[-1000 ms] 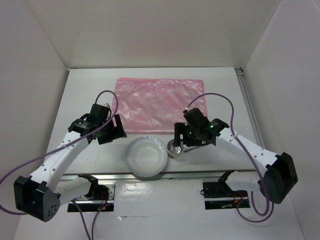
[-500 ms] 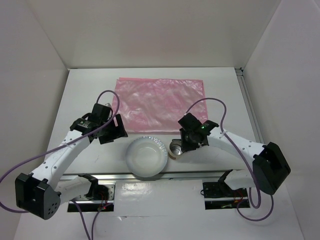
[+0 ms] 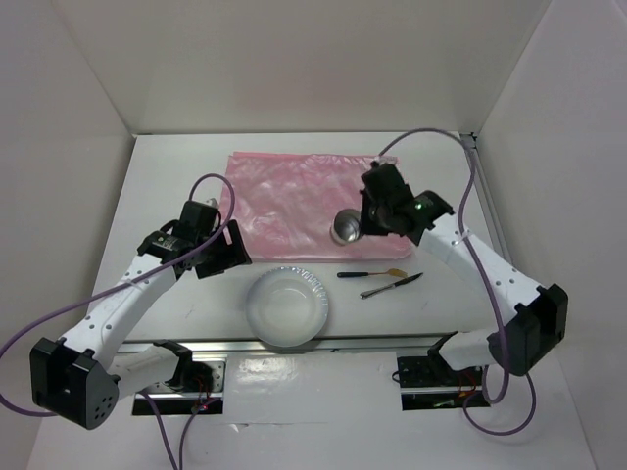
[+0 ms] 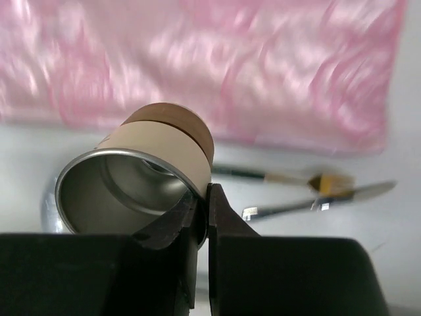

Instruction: Set the dinner table for one person

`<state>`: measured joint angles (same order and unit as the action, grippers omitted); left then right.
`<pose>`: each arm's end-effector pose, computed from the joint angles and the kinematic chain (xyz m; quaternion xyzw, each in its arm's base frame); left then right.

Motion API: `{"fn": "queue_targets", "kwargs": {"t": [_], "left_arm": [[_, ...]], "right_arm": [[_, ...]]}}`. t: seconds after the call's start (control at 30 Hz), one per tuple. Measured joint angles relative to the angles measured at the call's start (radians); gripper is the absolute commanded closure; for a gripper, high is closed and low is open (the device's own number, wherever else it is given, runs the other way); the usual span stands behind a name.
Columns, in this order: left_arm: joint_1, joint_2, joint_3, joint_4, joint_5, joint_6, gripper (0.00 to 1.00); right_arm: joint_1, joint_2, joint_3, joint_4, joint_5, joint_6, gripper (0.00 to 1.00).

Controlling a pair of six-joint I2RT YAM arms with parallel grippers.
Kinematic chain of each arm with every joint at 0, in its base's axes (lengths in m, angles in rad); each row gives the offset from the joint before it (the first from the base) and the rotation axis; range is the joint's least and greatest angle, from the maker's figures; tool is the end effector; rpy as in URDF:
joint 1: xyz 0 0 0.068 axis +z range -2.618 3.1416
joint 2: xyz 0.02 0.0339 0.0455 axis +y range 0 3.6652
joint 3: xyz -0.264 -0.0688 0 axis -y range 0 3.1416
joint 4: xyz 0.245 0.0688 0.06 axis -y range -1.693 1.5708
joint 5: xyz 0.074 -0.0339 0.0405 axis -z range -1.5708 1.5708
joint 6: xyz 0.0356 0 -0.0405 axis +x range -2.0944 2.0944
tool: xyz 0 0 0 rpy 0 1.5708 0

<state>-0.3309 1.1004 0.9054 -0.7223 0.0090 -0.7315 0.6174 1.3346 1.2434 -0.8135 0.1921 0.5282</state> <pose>0.2070 -0.0714 0.2732 -0.1870 0.9284 -0.1663 0.2746 0.2282 0.1537 0.3220 -0.0106 0.9412 0.1002 0.3226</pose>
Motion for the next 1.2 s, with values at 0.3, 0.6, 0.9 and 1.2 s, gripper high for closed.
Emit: {"fn": "queue_targets", "kwargs": {"t": [0.3, 0.6, 0.9, 1.2], "left_arm": [[-0.018, 0.018, 0.0, 0.021, 0.012, 0.021, 0.13], [-0.026, 0.018, 0.0, 0.018, -0.013, 0.024, 0.12], [-0.026, 0.023, -0.001, 0.016, -0.011, 0.021, 0.05], [-0.037, -0.002, -0.042, 0.022, 0.054, 0.029, 0.0]], "right_arm": [[-0.301, 0.505, 0.414, 0.097, 0.039, -0.089, 1.0], [-0.467, 0.92, 0.756, 0.089, -0.002, -0.125, 1.0], [-0.49, 0.981, 0.859, 0.087, -0.027, -0.134, 1.0], [-0.494, 1.015, 0.877, 0.087, -0.051, -0.146, 0.25]]}}
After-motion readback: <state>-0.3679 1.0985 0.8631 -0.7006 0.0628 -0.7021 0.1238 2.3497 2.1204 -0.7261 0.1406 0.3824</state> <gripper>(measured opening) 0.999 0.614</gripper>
